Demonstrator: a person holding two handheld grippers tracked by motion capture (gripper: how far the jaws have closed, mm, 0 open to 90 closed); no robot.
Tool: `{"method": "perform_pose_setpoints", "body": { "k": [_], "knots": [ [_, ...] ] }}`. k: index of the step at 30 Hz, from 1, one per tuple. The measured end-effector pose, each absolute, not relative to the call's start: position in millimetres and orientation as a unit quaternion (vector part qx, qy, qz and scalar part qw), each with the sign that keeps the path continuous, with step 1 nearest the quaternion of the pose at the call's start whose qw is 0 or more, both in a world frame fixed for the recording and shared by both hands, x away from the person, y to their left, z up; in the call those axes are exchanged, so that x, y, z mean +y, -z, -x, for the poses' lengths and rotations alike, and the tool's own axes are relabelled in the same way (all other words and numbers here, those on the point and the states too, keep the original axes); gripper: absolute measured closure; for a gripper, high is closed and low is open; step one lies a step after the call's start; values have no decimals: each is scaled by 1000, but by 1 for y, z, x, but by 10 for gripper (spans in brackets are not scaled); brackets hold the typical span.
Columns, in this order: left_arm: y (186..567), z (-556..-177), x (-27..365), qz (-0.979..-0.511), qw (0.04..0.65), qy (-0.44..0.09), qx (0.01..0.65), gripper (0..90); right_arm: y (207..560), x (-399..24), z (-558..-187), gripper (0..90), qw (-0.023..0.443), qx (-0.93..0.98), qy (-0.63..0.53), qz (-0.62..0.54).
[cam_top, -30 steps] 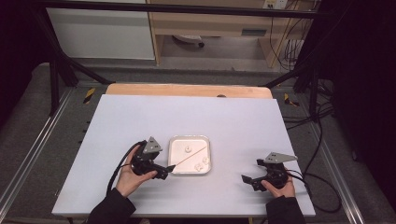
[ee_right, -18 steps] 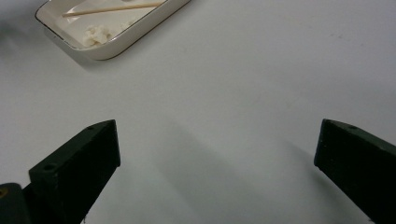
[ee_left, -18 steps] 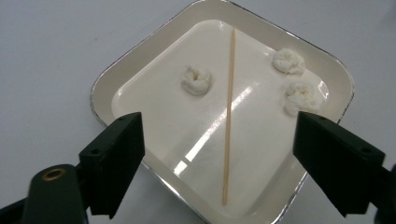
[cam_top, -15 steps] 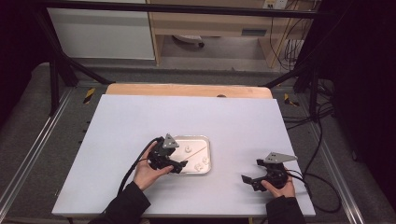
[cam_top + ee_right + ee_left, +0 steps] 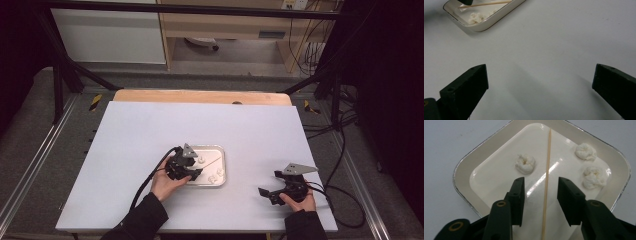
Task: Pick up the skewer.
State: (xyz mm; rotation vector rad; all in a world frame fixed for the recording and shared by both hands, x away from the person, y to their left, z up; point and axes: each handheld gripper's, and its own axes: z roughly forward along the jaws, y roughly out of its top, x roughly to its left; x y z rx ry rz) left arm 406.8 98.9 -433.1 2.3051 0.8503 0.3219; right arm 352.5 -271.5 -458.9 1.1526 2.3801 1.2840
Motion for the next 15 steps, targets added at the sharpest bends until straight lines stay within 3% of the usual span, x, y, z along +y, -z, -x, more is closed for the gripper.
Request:
{"method": "perform_pose_setpoints", "body": {
  "k": [8,15],
  "knots": [
    [436,-406,96,-883,324,-120,317,755,459,-271,-352,9,100,805,-436,-391],
    [438,-404,95,-888,318,-117,309,828,459,-271,-352,9,99,804,-437,-390]
  ]
}}
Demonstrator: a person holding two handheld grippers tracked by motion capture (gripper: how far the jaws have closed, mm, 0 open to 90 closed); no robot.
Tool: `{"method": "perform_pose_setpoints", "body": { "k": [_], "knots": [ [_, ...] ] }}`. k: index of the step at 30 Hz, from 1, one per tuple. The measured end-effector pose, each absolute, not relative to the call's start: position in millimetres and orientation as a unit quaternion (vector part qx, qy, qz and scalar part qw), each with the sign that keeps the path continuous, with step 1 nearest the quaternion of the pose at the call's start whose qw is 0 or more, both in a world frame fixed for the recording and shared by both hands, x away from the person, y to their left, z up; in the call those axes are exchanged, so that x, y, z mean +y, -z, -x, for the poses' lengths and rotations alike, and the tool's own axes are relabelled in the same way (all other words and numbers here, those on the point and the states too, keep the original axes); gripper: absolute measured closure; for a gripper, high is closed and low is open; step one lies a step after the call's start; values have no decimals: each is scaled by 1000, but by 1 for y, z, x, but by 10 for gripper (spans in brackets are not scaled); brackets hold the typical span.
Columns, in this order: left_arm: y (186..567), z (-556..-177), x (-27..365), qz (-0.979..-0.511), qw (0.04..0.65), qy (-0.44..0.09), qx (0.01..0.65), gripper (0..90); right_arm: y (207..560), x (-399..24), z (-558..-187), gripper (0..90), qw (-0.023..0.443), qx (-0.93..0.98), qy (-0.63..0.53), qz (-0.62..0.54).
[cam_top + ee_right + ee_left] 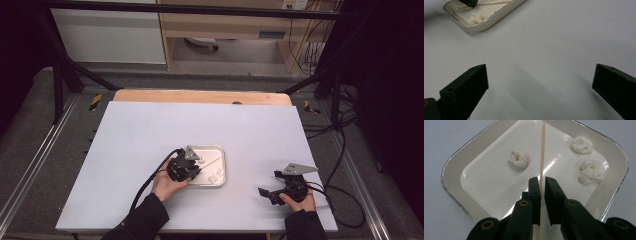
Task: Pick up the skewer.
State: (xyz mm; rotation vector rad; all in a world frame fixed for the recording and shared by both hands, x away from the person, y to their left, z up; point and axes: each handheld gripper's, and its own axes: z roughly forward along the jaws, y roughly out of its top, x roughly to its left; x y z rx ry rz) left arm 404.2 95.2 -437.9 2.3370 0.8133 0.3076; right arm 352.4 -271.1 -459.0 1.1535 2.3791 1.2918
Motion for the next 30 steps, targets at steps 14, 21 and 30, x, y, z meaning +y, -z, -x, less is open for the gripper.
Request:
{"method": "perform_pose_setpoints", "body": {
  "k": [14,21,30],
  "knots": [
    [439,-404,97,-883,326,-117,318,883,459,-271,-353,9,98,804,-438,-390],
    [440,-403,102,-877,342,-115,316,887,460,-271,-353,9,98,805,-438,-389],
    [430,-396,106,-871,362,-117,309,887,459,-271,-352,9,100,804,-438,-388]
  ]
}}
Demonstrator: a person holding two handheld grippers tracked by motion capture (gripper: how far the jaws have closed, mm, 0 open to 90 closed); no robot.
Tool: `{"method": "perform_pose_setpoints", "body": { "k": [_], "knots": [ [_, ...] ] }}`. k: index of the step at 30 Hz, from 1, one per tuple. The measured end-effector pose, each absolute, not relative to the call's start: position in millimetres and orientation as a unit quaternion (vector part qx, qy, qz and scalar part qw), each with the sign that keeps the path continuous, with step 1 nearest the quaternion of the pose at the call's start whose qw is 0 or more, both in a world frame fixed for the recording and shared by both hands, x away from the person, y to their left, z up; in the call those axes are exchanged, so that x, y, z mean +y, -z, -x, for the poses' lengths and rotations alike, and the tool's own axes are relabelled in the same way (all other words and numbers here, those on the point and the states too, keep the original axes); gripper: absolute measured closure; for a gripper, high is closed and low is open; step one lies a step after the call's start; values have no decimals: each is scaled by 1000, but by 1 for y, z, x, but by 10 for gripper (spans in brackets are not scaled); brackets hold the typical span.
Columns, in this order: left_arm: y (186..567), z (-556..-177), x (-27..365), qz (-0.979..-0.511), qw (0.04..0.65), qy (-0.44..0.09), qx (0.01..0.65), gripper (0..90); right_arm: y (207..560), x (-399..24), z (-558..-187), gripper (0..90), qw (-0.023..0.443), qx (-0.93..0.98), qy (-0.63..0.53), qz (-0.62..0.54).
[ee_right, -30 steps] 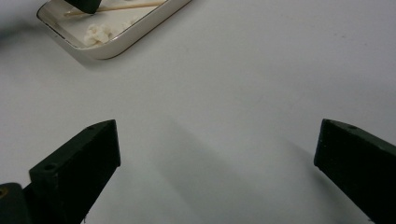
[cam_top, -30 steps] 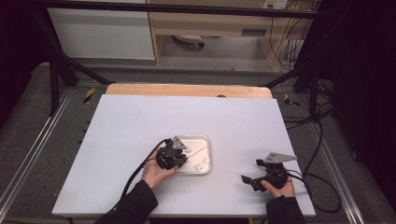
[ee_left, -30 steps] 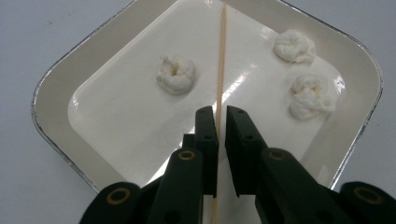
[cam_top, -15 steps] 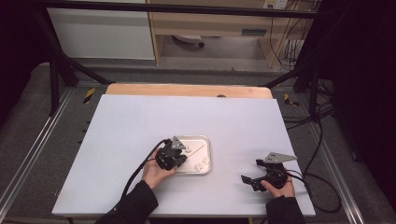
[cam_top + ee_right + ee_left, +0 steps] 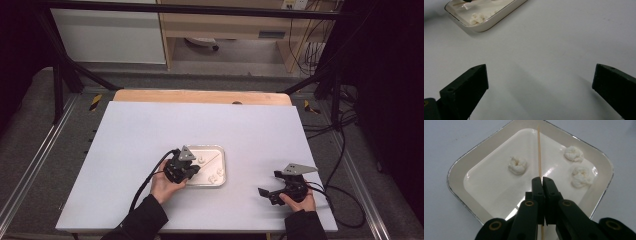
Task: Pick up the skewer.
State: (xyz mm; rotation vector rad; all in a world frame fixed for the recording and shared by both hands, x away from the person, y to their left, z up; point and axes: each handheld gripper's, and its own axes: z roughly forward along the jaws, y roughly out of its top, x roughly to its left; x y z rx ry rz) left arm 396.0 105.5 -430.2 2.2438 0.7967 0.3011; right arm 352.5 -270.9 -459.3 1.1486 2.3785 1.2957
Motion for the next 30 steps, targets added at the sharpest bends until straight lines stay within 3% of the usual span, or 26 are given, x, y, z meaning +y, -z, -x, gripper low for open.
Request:
{"method": "perform_pose_setpoints", "body": {
  "k": [10,30],
  "knots": [
    [422,-389,112,-872,369,-116,302,887,456,-267,-352,6,106,809,-434,-382],
    [404,-380,110,-884,366,-106,269,887,431,-230,-346,17,198,846,-385,-310]
  ]
}}
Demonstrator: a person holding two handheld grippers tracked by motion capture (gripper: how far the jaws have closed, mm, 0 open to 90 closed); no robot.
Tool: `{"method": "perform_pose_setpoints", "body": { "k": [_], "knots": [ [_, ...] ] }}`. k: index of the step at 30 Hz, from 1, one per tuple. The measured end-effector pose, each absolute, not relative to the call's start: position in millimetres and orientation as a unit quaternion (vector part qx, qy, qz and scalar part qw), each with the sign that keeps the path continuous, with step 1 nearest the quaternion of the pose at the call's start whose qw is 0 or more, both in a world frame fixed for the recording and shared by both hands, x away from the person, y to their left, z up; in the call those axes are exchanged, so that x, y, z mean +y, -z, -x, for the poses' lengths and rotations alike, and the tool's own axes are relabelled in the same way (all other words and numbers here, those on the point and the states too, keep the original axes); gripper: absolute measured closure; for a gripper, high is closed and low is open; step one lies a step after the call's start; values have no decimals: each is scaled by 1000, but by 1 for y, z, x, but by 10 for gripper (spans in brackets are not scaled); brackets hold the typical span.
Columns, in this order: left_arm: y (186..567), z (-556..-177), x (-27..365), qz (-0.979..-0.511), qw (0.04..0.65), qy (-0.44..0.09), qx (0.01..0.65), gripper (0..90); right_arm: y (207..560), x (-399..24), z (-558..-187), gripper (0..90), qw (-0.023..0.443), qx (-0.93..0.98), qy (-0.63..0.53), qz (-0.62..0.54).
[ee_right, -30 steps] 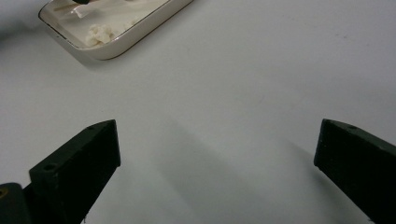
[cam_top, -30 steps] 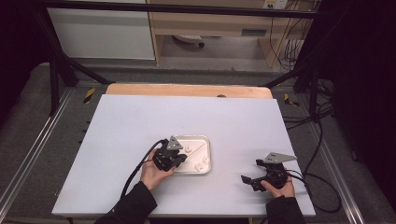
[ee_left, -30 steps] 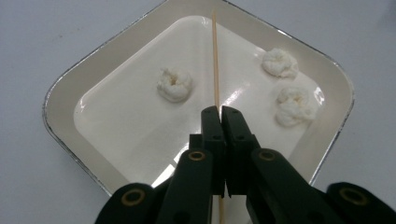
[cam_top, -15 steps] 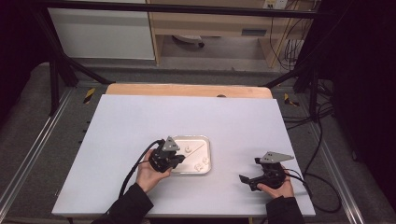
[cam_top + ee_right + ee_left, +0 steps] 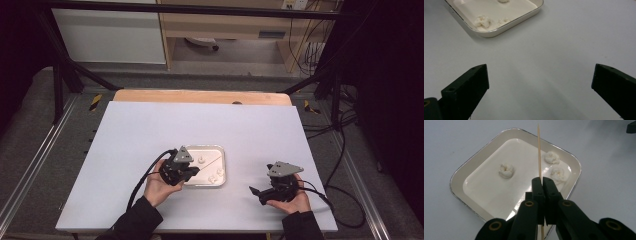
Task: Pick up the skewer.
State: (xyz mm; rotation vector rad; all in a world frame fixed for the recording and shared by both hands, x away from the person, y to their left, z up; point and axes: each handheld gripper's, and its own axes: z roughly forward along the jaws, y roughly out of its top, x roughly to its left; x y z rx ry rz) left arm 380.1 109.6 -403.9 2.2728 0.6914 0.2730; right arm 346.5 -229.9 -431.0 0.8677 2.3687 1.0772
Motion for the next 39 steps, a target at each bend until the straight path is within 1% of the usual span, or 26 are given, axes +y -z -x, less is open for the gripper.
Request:
{"method": "perform_pose_setpoints", "body": {
  "k": [7,14,20,32,39],
  "knots": [
    [401,-379,100,-891,360,-102,255,887,427,-212,-341,33,236,864,-354,-269],
    [398,-378,85,-902,349,-98,236,887,424,-199,-338,40,256,871,-340,-244],
    [393,-376,73,-909,341,-98,218,887,421,-191,-335,68,282,881,-316,-209],
    [386,-371,49,-921,329,-94,185,887,416,-178,-331,160,311,892,-294,-148],
    [384,-369,38,-927,321,-90,172,887,415,-175,-331,270,336,895,-277,-96]
  ]
}}
